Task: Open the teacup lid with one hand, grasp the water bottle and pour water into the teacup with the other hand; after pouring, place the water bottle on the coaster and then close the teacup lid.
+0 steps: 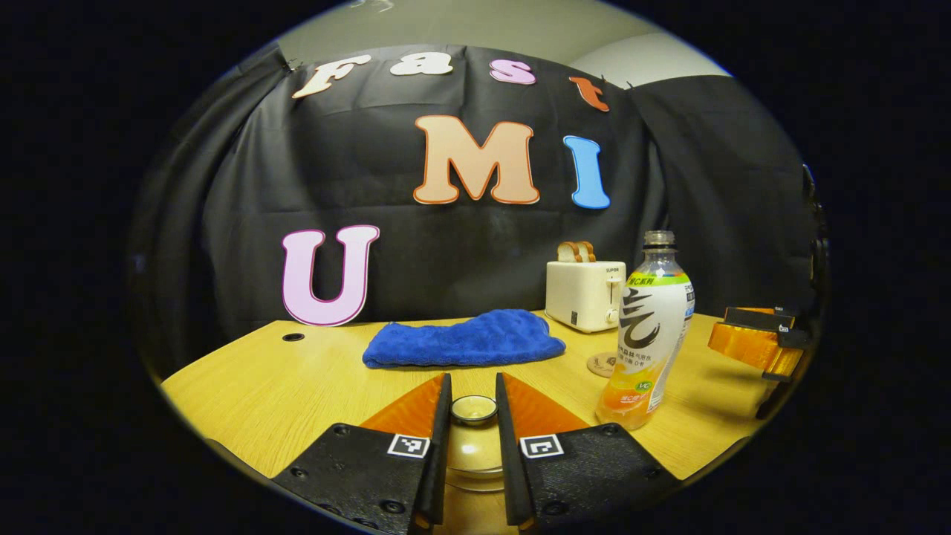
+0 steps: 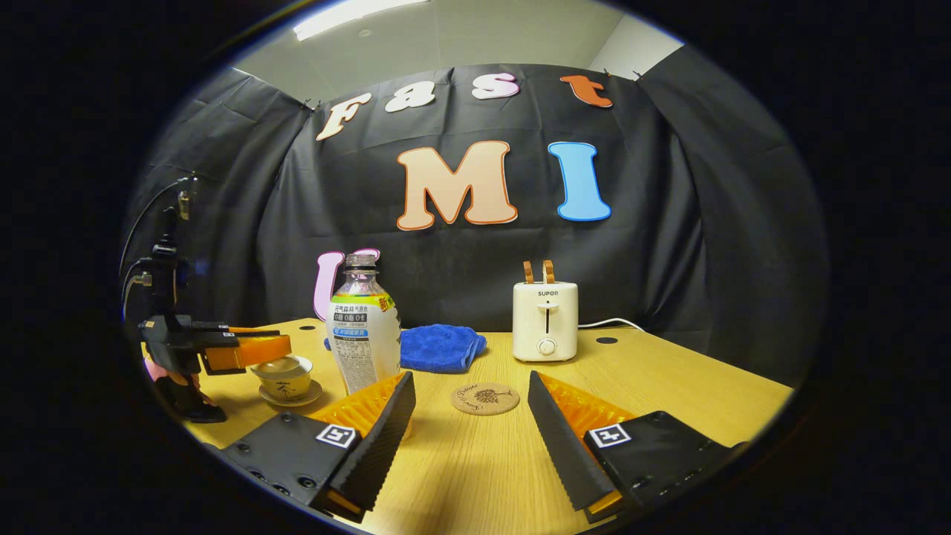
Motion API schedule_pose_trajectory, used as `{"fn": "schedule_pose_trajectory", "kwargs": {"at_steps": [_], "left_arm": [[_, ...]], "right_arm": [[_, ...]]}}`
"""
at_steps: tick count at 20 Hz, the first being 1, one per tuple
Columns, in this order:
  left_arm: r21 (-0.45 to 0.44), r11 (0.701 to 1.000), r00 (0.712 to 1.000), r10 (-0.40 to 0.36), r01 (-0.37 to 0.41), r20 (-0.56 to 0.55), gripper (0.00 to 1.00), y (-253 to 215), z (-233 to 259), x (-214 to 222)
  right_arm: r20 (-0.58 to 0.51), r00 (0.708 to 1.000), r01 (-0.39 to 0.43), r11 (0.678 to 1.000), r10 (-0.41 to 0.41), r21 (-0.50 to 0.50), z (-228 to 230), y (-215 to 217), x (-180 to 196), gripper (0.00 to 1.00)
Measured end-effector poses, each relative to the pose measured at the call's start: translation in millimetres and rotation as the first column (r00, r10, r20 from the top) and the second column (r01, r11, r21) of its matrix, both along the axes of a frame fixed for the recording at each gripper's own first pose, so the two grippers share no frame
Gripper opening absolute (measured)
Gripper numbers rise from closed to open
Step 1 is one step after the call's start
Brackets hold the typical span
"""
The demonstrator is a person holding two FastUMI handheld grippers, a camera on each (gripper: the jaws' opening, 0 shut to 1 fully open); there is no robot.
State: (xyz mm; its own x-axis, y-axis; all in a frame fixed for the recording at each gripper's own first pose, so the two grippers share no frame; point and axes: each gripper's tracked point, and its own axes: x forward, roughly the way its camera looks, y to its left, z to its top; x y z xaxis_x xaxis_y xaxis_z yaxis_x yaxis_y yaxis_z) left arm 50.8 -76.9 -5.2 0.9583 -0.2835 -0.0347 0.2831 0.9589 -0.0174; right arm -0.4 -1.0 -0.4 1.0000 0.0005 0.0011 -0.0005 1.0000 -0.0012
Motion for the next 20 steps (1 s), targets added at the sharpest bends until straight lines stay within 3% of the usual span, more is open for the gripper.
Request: {"fn": "schedule_pose_trajectory", "kwargs": {"at_steps": [7,14,20], "left_arm": [[-0.001,0.997,0.996,0.078,-0.078,0.032,0.29,24,6,-8],[0.001,0.98,0.98,0.198,-0.198,0.037,0.29,64,5,-20],[0.004,0.965,0.965,0.261,-0.261,0.034,0.29,96,4,-28]], "right_arm": [[0.0,1.0,-0.03,1.0,0.03,0.002,0,6,0,0.94],[-0.014,0.961,-0.276,0.961,0.276,0.012,-3,53,-3,0.96],[-0.055,0.941,-0.334,0.942,0.334,0.016,-11,79,8,0.94]]}}
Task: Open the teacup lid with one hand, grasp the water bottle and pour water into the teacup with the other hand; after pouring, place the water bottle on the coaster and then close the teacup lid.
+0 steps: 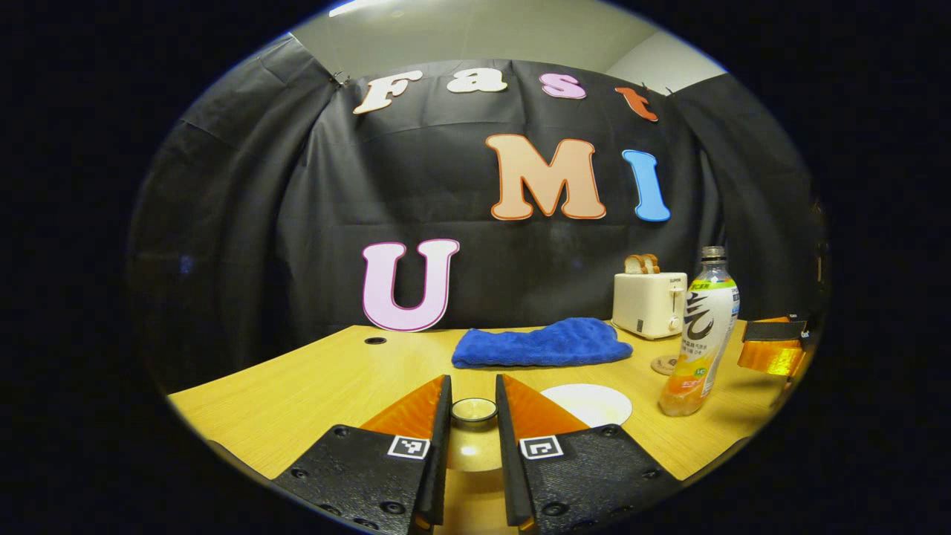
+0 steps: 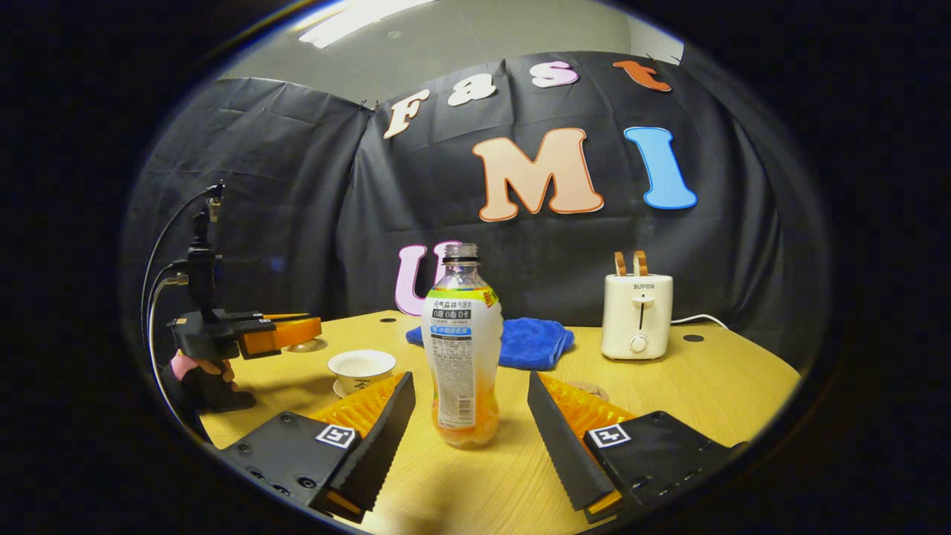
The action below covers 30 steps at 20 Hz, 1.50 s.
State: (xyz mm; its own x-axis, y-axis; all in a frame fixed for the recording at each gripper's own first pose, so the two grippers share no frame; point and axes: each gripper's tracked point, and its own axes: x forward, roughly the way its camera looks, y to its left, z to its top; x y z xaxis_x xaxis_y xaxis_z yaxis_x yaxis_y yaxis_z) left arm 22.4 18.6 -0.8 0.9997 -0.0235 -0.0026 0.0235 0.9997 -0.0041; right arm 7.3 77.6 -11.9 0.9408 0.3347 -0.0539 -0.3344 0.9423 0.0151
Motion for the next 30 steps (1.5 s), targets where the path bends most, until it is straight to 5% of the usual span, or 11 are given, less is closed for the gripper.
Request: {"fn": "schedule_pose_trajectory", "kwargs": {"at_steps": [15,18,21,26,30], "left_arm": [[0.002,0.999,0.999,0.034,-0.034,-0.002,0.27,29,0,-5],[0.003,0.999,0.999,0.042,-0.042,-0.002,0.27,34,0,-5],[0.003,0.999,0.999,0.046,-0.046,-0.003,0.26,36,-1,-5],[0.002,0.999,0.999,0.048,-0.048,-0.004,0.27,36,-1,-5],[0.002,0.999,0.999,0.049,-0.049,-0.005,0.27,36,-1,-5]], "right_arm": [[-0.177,0.981,0.063,0.994,-0.078,-0.089,-32,28,56,0.94],[-0.175,0.979,0.086,0.991,-0.103,-0.104,-35,26,59,0.71],[-0.134,0.983,0.104,0.98,-0.127,-0.169,-33,23,59,0.65],[-0.009,0.988,0.133,0.895,-0.151,-0.426,-19,17,56,0.65],[0.119,0.979,0.203,0.759,-0.165,-0.618,11,-1,61,0.65]]}}
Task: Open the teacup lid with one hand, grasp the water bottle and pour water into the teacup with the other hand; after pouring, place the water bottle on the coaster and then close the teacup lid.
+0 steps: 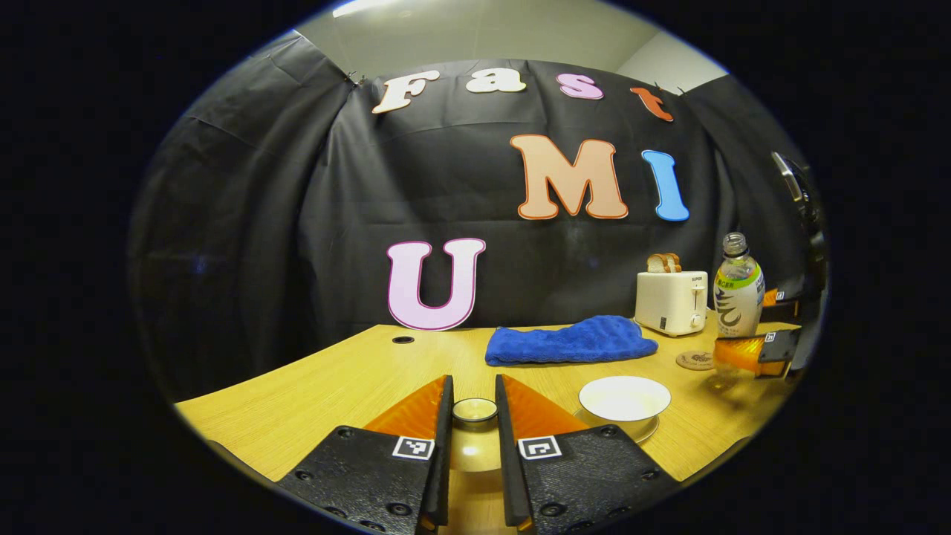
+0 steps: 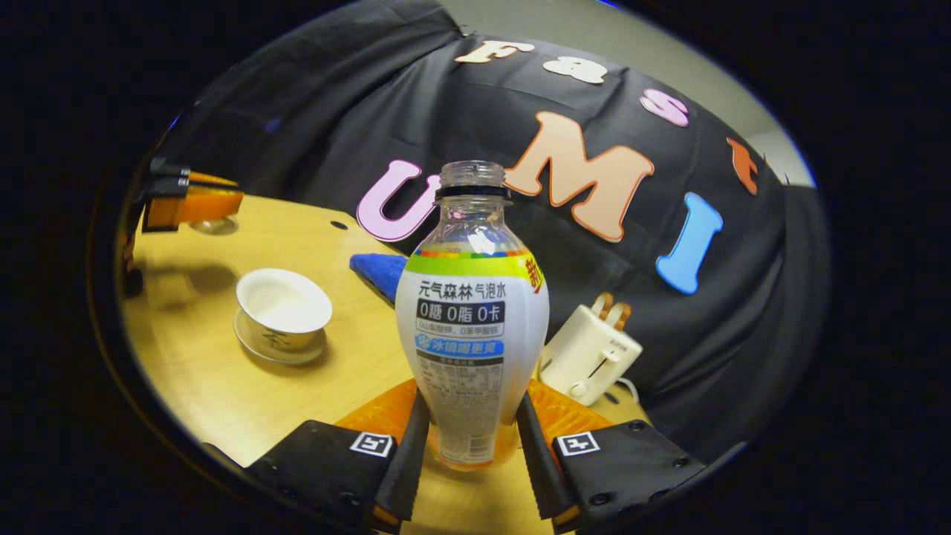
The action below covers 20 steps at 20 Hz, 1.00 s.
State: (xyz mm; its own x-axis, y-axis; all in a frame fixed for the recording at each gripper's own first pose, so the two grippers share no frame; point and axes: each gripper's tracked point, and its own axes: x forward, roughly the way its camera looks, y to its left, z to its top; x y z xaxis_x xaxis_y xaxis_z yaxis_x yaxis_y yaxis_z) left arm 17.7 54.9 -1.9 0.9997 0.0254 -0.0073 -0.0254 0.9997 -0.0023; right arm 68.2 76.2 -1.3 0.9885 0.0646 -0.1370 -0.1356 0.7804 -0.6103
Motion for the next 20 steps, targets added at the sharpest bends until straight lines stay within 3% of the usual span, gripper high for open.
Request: {"fn": "schedule_pose_trajectory", "kwargs": {"at_steps": [6,10,13,16,20], "left_arm": [[0.0,1.0,1.0,0.0,0.0,0.0,0.27,0,0,-1],[0.0,1.0,1.0,0.0,0.0,-0.001,0.27,0,0,0],[0.0,1.0,1.0,0.0,0.0,-0.001,0.27,0,0,0],[-0.001,1.0,1.0,0.0,0.0,-0.001,0.27,0,0,-1],[-0.001,1.0,1.0,0.0,0.0,-0.002,0.27,0,0,-1]], "right_arm": [[0.031,1.0,0.006,0.976,0.001,-0.22,35,-14,18,0.64],[0.066,0.998,0.032,0.931,-0.009,-0.364,44,-13,29,0.64],[0.081,0.996,0.011,0.872,0.033,-0.489,40,-1,33,0.59],[0.073,0.995,-0.008,0.818,0.061,-0.575,27,12,34,0.61],[0.11,0.987,0.003,0.685,0.113,-0.728,24,26,32,0.61]]}}
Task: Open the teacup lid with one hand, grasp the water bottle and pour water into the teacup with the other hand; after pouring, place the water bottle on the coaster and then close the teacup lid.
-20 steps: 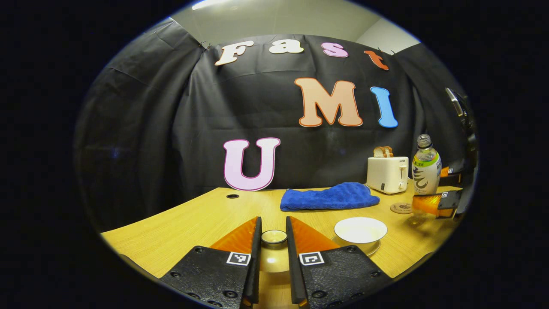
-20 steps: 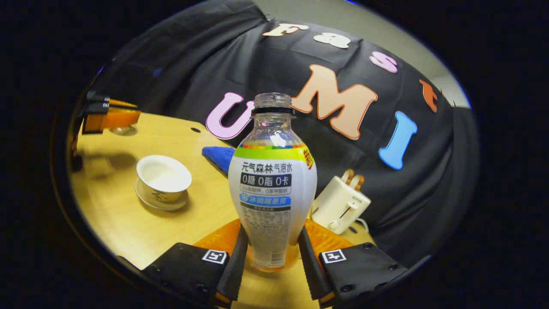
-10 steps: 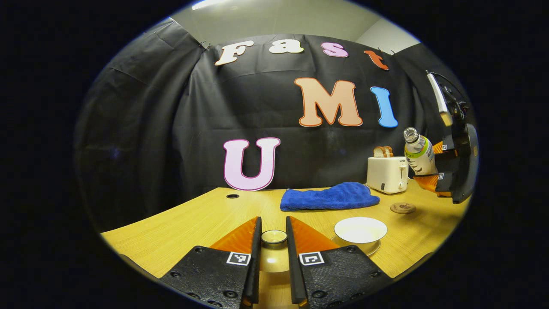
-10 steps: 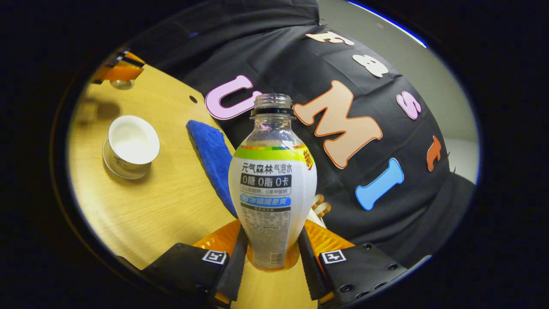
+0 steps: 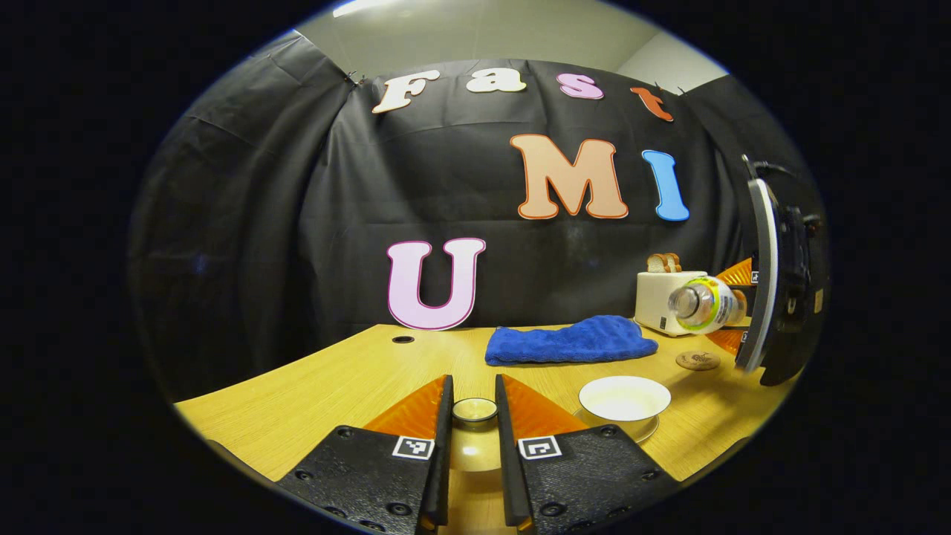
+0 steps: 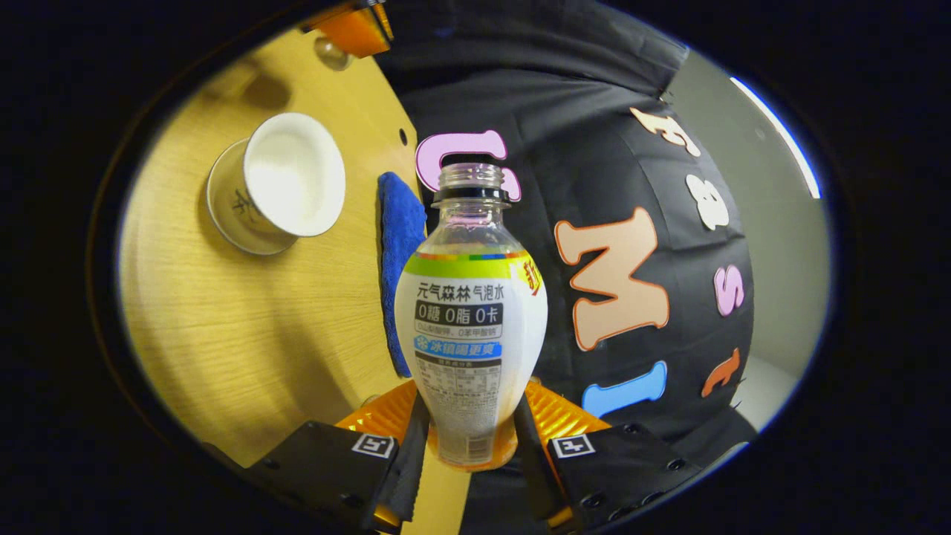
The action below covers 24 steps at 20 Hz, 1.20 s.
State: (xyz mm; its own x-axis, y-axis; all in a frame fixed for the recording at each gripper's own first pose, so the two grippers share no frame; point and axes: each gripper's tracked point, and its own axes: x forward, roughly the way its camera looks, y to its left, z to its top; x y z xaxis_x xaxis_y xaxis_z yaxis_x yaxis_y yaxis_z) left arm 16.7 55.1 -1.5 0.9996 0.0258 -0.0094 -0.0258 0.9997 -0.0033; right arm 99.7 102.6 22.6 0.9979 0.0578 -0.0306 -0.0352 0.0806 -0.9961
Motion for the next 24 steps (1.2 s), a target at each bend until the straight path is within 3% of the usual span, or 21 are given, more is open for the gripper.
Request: {"fn": "schedule_pose_trajectory", "kwargs": {"at_steps": [5,6,9,24], "left_arm": [[0.0,1.0,1.0,0.0,0.0,0.0,0.27,0,0,0],[0.0,1.0,1.0,0.0,0.0,-0.001,0.27,0,0,0],[0.0,1.0,1.0,0.0,0.0,-0.001,0.27,0,1,-1],[-0.001,1.0,1.0,-0.002,0.002,-0.001,0.27,-1,1,0]], "right_arm": [[0.015,0.999,-0.03,0.99,0.032,-0.136,-7,6,-1,0.64],[0.024,0.999,-0.032,0.986,0.036,-0.162,-4,7,0,0.58],[0.071,0.996,-0.031,0.973,0.048,-0.23,-4,9,-5,0.61],[0.215,0.969,-0.02,0.91,0.119,-0.415,22,17,-3,0.62]]}}
